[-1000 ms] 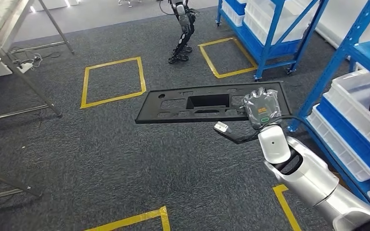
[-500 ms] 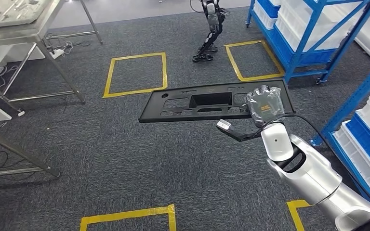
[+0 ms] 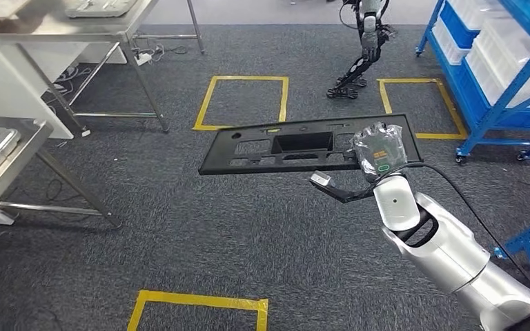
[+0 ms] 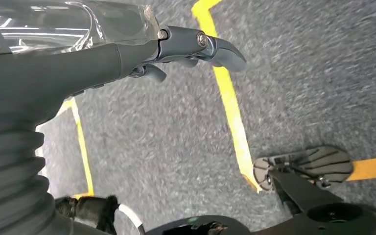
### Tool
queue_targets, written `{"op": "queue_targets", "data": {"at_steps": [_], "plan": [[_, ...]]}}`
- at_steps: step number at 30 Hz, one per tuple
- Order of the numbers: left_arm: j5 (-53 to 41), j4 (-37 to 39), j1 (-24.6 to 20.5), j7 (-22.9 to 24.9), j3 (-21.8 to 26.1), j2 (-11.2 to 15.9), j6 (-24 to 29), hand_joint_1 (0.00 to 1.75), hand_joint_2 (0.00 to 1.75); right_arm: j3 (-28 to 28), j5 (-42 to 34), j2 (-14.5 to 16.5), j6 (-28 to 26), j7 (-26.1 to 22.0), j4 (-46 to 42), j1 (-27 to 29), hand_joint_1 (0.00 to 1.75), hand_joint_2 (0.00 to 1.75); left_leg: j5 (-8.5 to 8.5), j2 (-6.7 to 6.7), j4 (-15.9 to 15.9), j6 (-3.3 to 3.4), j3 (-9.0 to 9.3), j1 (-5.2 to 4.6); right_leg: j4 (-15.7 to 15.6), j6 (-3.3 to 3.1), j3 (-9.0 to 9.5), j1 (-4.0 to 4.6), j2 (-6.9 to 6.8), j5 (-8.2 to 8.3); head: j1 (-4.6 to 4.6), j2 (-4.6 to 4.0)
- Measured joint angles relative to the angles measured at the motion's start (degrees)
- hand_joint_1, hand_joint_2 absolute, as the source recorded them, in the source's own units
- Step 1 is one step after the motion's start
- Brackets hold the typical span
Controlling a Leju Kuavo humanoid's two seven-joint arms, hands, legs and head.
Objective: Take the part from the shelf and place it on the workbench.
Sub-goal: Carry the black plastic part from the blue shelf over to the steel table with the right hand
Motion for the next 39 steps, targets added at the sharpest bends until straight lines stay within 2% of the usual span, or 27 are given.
{"op": "queue_targets", "data": {"at_steps": [2,3,5,7,8,9,10,11,12,14,16,18,19,20,22,24,25,26,27,29,31,32,33,34,35,37,39], "plan": [[-0.01,0.0,0.26,0.08,0.0,-0.01,0.13,0.0,1.75,-0.02,0.0,0.01,0.05,0.03,-0.03,-0.04,1.75,1.75,-0.24,-1.11,0.25,-0.15,-0.44,0.23,0.0,-0.99,0.06,0.21,-1.23,-0.36,-0.02,0.0],[0.0,0.0,0.49,0.15,0.0,-0.01,0.18,0.0,1.75,-0.02,0.0,0.05,0.08,0.05,-0.05,-0.09,1.75,1.75,-0.47,-0.81,0.56,-0.3,-0.64,0.29,-0.03,-1.37,0.17,0.29,-1.87,-0.43,-0.02,0.0],[0.01,0.0,0.74,0.26,0.0,-0.03,0.26,0.0,1.75,-0.06,0.0,0.13,0.12,0.13,-0.17,-0.25,1.75,1.75,-2.23,1.98,4.09,-0.88,-2.28,0.43,-0.11,-2.0,0.45,0.41,-2.98,-0.56,-0.04,0.0],[-0.01,0.0,0.66,0.26,0.01,-0.04,0.3,0.0,1.75,-0.09,-0.01,0.14,0.13,0.19,-0.3,-0.37,1.75,1.75,-5.42,5.23,11.66,-1.38,-6.12,0.62,-0.12,-2.34,0.7,0.79,-4.02,-0.83,-0.05,0.0],[-0.02,0.0,0.6,0.26,0.01,-0.03,0.31,0.0,1.75,-0.08,-0.01,0.13,0.14,0.18,-0.33,-0.39,1.75,1.75,-6.66,5.87,15.37,-1.43,-8.2,0.76,-0.12,-2.43,0.79,0.97,-4.64,-1.0,-0.05,0.0],[-0.04,0.0,0.58,0.26,0.02,-0.03,0.31,0.0,1.75,-0.05,-0.01,0.13,0.14,0.16,-0.34,-0.37,1.75,1.75,-7.06,6.12,17.44,-1.31,-9.52,0.79,-0.11,-2.48,0.92,1.12,-5.3,-1.17,-0.04,0.0],[-0.08,0.0,0.57,0.26,0.02,-0.03,0.31,0.0,1.75,-0.04,-0.01,0.14,0.14,0.14,-0.34,-0.36,1.75,1.75,-6.43,6.21,17.36,-1.07,-9.77,0.73,-0.11,-2.52,1.1,1.26,-5.95,-1.37,-0.05,0.0],[-0.13,0.0,0.57,0.28,0.03,-0.03,0.31,0.0,1.75,-0.04,-0.01,0.14,0.13,0.13,-0.34,-0.35,1.75,1.75,-4.77,6.41,14.86,-0.7,-8.75,0.52,-0.11,-2.54,1.39,1.37,-6.62,-1.6,-0.04,0.0],[-0.18,0.0,0.57,0.32,0.03,-0.02,0.3,0.0,1.75,-0.07,-0.01,0.14,0.12,0.14,-0.34,-0.38,1.75,1.75,-2.54,7.13,10.61,-0.21,-6.73,0.11,-0.14,-2.55,1.76,1.43,-7.27,-1.84,-0.04,0.0],[-0.24,0.0,0.39,0.37,0.06,0.07,0.31,0.0,1.75,-0.22,-0.03,0.12,0.06,0.22,-0.34,-0.5,1.75,1.75,0.41,9.88,2.63,0.8,-2.82,-1.1,-0.35,-2.42,2.49,1.47,-8.48,-2.26,-0.04,0.0],[-0.23,0.0,0.12,0.31,0.16,0.19,0.27,0.0,1.75,-0.37,-0.14,0.04,-0.06,0.31,-0.34,-0.63,1.75,1.75,0.69,11.14,-0.18,1.39,-1.57,-2.0,-0.63,-2.08,2.89,1.35,-9.61,-2.54,-0.04,0.0],[-0.22,0.0,0.12,0.2,0.3,0.28,0.21,0.0,1.75,-0.5,-0.3,0.02,-0.15,0.34,-0.38,-0.8,1.75,1.75,0.94,9.85,-1.09,1.69,-0.86,-2.06,-0.9,-1.52,3.46,1.16,-10.44,-2.88,-0.04,0.01],[-0.23,0.0,0.21,0.12,0.35,0.29,0.2,0.0,1.75,-0.58,-0.33,0.0,-0.17,0.37,-0.4,-0.87,1.75,1.75,1.19,9.16,-1.81,1.77,-0.15,-1.93,-0.58,-1.26,3.69,1.09,-9.85,-3.26,-0.03,0.0],[-0.25,0.0,0.21,0.09,0.38,0.3,0.18,0.0,1.75,-0.66,-0.34,-0.05,-0.23,0.37,-0.45,-1.01,1.75,1.75,1.46,8.51,-2.46,1.91,0.62,-1.68,0.79,-1.07,3.39,1.09,-8.56,-4.07,-0.01,0.01],[-0.27,0.0,-0.01,0.1,0.43,0.25,0.13,0.0,1.75,-0.76,-0.34,-0.28,-0.38,0.41,-0.53,-1.16,1.75,1.75,1.59,7.16,-3.02,2.15,1.52,-1.34,7.05,-0.93,0.51,1.11,-5.31,-6.81,0.02,0.0],[-0.27,0.0,-0.08,0.34,0.46,0.19,0.09,0.0,1.75,-0.76,-0.41,-0.45,-0.49,0.43,-0.56,-1.12,1.75,1.75,1.39,5.56,-2.95,2.34,1.77,-1.22,13.72,-0.82,-3.55,1.1,-4.04,-8.78,0.01,0.0],[-0.28,0.0,0.05,0.47,0.46,0.14,0.07,0.0,1.75,-0.75,-0.44,-0.5,-0.5,0.42,-0.56,-1.04,1.75,1.75,1.25,4.66,-2.88,2.29,1.9,-1.15,14.52,-0.71,-4.51,1.06,-3.91,-8.29,0.01,0.0],[-0.31,0.0,0.21,0.58,0.46,0.11,0.06,0.0,1.75,-0.73,-0.46,-0.51,-0.5,0.39,-0.56,-1.0,1.75,1.75,1.08,3.76,-2.71,2.1,2.01,-1.01,12.86,-0.54,-4.25,0.98,-3.81,-6.61,0.0,0.0],[-0.33,0.0,0.34,0.63,0.46,0.08,0.04,0.0,1.75,-0.72,-0.47,-0.53,-0.51,0.36,-0.56,-0.98,1.75,1.75,0.77,2.88,-2.34,1.81,2.06,-0.82,9.15,-0.24,-2.89,0.8,-3.32,-4.11,0.01,0.0],[-0.39,0.0,0.36,0.64,0.47,0.12,0.03,0.0,1.75,-0.69,-0.48,-0.68,-0.53,0.37,-0.57,-1.07,1.75,1.75,-0.1,1.31,-0.97,1.03,1.46,-0.48,2.19,0.17,-0.04,0.31,-0.98,-1.1,0.0,0.0],[-0.42,0.0,0.36,0.66,0.49,0.17,0.04,0.0,1.75,-0.68,-0.5,-0.78,-0.62,0.37,-0.6,-1.11,1.75,1.75,-0.63,0.11,0.0,0.56,0.59,-0.31,-0.1,-0.3,0.83,0.22,0.06,-1.0,-0.02,0.0],[-0.42,0.0,0.46,0.67,0.5,0.17,0.04,0.0,1.75,-0.68,-0.51,-0.75,-0.66,0.37,-0.61,-1.1,1.75,1.75,-0.67,-0.44,0.17,0.51,0.3,-0.21,-0.18,-0.83,0.79,0.38,-0.62,-1.01,-0.03,0.0],[-0.42,0.0,0.64,0.68,0.51,0.2,0.04,0.0,1.75,-0.68,-0.51,-0.75,-0.68,0.36,-0.62,-1.13,1.75,1.75,-0.73,-0.63,0.18,0.41,0.16,-0.05,-0.18,-1.23,0.83,0.47,-1.25,-1.09,-0.02,0.0],[-0.42,0.0,0.83,0.68,0.51,0.18,0.04,0.0,1.75,-0.67,-0.5,-0.72,-0.68,0.37,-0.63,-1.21,1.75,1.75,-1.09,0.19,0.85,0.2,-0.23,-0.03,-0.22,-1.62,0.93,0.54,-1.8,-1.19,-0.04,0.0],[-0.42,0.0,0.93,0.69,0.54,0.17,0.05,0.0,1.75,-0.67,-0.5,-0.69,-0.68,0.38,-0.66,-1.35,1.75,1.75,-1.88,1.7,2.58,-0.12,-1.12,0.01,-0.25,-1.99,1.04,0.6,-2.29,-1.27,-0.06,0.0],[-0.42,0.0,0.82,0.67,0.66,0.11,0.07,0.0,1.75,-0.68,-0.49,-0.64,-0.68,0.43,-0.73,-1.58,1.75,1.75,-4.41,5.15,9.31,-0.81,-4.68,0.2,-0.29,-2.49,1.34,0.88,-3.3,-1.54,-0.1,0.0],[-0.4,0.0,0.59,0.65,0.77,0.11,0.08,0.0,1.75,-0.67,-0.5,-0.66,-0.68,0.43,-0.76,-1.61,1.75,1.75,-6.13,6.12,16.2,-0.99,-8.85,0.53,-0.28,-2.68,1.69,1.26,-4.47,-1.93,-0.1,0.0]]}}
